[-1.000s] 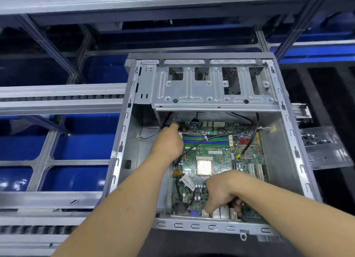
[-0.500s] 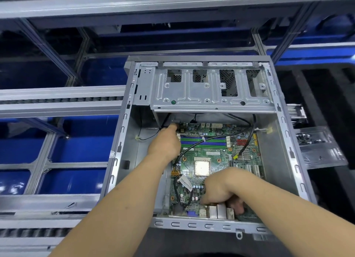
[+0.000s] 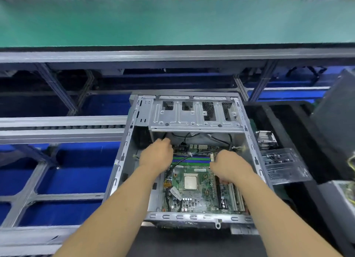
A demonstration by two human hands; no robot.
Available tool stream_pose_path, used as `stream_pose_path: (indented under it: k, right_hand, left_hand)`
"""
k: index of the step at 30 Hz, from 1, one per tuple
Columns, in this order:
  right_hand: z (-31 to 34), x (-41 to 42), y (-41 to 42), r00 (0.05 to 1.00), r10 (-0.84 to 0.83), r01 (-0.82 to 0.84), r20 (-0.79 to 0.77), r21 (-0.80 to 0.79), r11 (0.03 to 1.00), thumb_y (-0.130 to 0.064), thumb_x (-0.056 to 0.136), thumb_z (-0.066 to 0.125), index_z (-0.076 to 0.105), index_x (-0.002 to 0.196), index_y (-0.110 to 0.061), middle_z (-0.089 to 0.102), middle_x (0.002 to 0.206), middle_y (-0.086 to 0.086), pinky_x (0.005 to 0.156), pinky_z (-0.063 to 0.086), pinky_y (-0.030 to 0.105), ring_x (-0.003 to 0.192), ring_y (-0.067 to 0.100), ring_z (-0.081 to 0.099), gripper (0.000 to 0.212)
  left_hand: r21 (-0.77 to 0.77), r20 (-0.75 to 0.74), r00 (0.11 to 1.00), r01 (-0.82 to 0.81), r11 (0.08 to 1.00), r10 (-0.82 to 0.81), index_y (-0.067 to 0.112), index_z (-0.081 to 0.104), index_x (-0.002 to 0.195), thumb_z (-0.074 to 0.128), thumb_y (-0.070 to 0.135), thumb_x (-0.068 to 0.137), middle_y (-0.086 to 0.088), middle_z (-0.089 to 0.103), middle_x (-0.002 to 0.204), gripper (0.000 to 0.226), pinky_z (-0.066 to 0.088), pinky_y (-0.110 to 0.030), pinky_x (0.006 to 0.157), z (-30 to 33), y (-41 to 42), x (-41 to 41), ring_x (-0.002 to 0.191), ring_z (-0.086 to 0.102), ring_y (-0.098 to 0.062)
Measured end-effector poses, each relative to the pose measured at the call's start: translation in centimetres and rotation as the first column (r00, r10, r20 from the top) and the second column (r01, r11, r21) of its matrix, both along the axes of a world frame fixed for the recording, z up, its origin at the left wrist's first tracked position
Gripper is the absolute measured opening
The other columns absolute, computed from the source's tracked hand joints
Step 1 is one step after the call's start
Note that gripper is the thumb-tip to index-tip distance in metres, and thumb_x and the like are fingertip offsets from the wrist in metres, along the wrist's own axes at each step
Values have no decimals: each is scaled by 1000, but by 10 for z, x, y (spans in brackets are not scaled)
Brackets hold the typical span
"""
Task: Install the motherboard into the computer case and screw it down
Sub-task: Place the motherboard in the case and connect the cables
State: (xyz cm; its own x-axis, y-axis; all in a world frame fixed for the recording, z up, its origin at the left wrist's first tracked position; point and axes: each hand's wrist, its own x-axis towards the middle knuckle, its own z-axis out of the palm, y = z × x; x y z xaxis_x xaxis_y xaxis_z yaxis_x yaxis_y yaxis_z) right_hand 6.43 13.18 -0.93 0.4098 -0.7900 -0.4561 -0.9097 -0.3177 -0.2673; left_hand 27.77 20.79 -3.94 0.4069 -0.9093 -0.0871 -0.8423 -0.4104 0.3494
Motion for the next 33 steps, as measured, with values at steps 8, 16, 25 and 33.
stream_pose_path:
  k: [8,16,25,33]
  right_hand:
    - [3,-10,6,959,250,-260,-133,-58,964,-27,100,45,56,73,-13,63,75,4,74,59,36,72,26,62,33]
    - [28,-9,15,945,301,-174,127,-585,792,-30,98,47,50,69,-21,52,62,-8,54,50,34,59,18,55,30]
    - [28,-36,-44,938,-175,300,301,-443,845,-28,106,45,38,151,-16,47,136,18,73,50,45,100,41,59,46]
    - [22,-36,-48,934,-143,297,328,-489,820,-29,108,37,54,126,-13,64,86,12,63,55,44,73,36,61,30]
  left_hand:
    - [82,97,984,141,987,-149,18,51,118,32,28,103,-1,54,112,26,51,-43,78,12,24,-11,95,59,-27]
    - [18,-60,950,308,951,-307,31,47,137,41,47,102,5,59,133,40,50,-40,93,8,12,-31,119,56,-20]
    - [181,75,974,-225,957,215,22,62,102,46,29,92,-1,67,98,20,48,-33,75,11,22,-10,88,62,-26]
    - [408,375,925,-218,886,55,18,59,117,48,8,90,-3,65,116,31,46,-35,77,10,19,-6,106,63,-25]
